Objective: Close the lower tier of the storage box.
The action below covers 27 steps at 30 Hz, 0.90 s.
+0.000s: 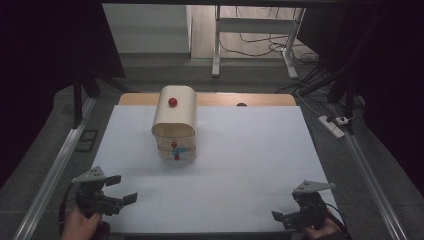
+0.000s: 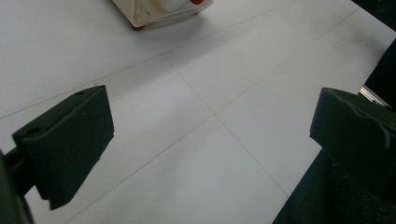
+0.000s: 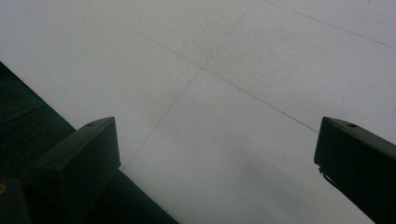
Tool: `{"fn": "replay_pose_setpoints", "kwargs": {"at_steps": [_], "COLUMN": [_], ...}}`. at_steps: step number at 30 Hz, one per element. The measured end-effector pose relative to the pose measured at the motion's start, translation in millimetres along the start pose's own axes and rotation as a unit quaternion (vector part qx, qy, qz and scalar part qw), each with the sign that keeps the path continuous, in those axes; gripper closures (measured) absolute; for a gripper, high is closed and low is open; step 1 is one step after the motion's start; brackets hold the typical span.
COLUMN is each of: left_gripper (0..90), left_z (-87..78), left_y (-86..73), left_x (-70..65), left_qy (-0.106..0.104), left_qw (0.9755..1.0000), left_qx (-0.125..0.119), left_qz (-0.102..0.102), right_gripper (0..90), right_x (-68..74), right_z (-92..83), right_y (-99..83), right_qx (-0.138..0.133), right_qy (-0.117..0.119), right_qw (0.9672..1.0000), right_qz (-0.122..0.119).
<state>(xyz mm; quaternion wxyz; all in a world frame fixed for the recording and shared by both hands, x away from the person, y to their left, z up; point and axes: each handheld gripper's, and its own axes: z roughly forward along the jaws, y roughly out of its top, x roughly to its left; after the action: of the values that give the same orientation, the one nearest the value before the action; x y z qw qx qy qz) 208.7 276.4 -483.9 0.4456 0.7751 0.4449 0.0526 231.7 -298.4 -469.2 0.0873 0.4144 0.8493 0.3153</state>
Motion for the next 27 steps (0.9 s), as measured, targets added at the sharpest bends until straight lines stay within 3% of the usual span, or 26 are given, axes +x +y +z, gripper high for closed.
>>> {"fn": "replay_pose_setpoints", "kwargs": {"at_steps": [27], "left_gripper": [0.0], "left_z": [-16.5], "left_y": [-11.6], "left_x": [2.9], "left_qy": [0.037], "left_qw": [0.9992], "left_qx": [0.010], "left_qz": [-0.004], "right_gripper": [0.0], "right_x": [0.3], "right_z": [0.3], "right_y": [0.0], "right_qx": [0.001], "right_qy": [0.000], "right_qw": [1.0000], "right_qz": [-0.002]}}
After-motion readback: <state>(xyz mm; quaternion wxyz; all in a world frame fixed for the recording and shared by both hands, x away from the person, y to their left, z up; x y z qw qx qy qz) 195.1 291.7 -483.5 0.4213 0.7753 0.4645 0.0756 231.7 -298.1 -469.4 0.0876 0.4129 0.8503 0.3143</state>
